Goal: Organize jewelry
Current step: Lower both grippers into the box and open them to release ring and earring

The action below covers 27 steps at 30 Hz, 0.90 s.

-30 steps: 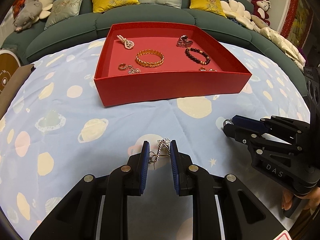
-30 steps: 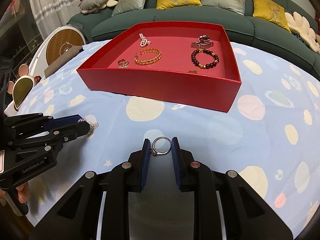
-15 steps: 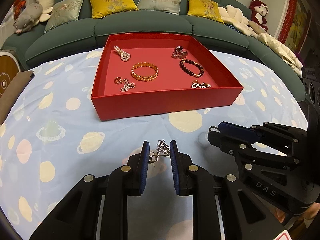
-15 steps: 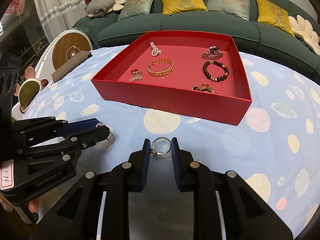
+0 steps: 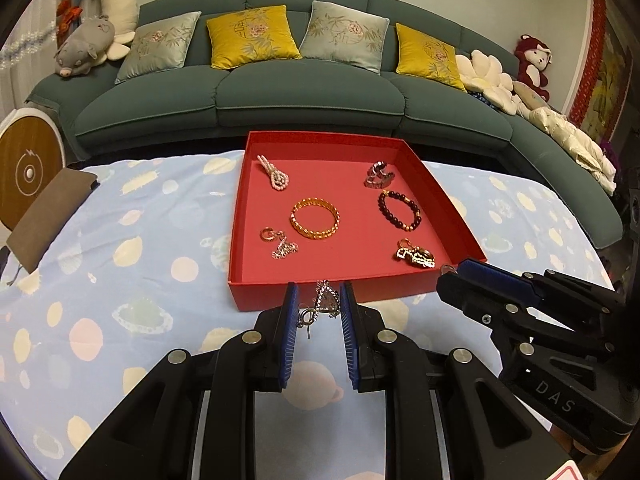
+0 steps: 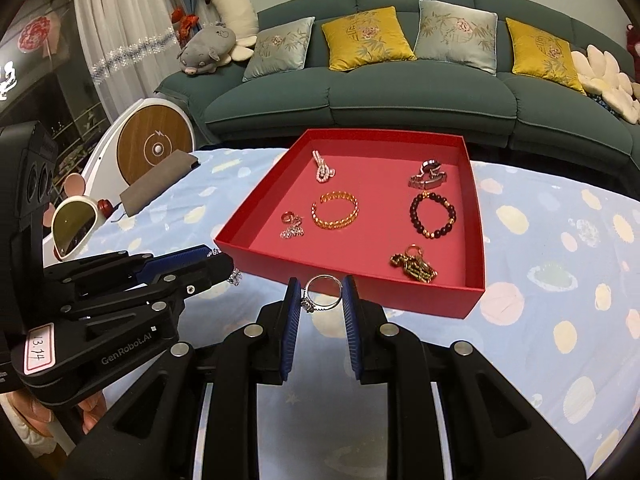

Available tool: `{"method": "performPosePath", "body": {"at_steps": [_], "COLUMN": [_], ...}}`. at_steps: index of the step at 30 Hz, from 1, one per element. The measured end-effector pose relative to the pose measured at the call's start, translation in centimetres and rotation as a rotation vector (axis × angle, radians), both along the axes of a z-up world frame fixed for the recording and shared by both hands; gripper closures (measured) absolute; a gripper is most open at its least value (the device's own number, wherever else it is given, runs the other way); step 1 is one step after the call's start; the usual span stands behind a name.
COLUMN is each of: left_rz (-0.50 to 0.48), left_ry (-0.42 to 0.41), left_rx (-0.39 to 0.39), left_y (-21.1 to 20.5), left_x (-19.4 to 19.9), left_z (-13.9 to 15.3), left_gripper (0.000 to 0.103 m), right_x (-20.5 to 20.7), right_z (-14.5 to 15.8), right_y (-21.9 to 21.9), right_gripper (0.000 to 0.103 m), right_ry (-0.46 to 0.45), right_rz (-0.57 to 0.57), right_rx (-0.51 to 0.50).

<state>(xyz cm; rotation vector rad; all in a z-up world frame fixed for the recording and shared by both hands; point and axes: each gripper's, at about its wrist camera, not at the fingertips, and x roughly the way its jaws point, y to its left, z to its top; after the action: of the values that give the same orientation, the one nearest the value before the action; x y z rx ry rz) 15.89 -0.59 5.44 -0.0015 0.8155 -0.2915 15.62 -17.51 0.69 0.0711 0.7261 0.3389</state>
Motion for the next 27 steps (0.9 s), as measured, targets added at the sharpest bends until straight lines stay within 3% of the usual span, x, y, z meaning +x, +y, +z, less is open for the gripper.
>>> {"method": "performPosePath", "body": {"at_steps": [7,18,27], "left_rz": [0.034,0.065,0.091], "left_ry": [-0.031,-0.068,-0.074], "left_rx": [0.02,0.047,0.063], "left_y": [0.3,0.9,0.3], "left_x": [0.9,3.5,9.9], "left_z": [1.1,2.8,3.7], "left_gripper": [0.085,0.085,0.085], "right_x": [1.3,3.4,7.9], "right_z": [2.2,3.1,4.3], "right_y": [-0.5,-2.0,-3.9], "right_gripper": [0.082,0.082,0.082], "right_ry": [-0.049,-0.077,-0.08], "right_rz": [-0.039,-0.098,-0.123], "right_rx": [0.037,0.025,0.021]}}
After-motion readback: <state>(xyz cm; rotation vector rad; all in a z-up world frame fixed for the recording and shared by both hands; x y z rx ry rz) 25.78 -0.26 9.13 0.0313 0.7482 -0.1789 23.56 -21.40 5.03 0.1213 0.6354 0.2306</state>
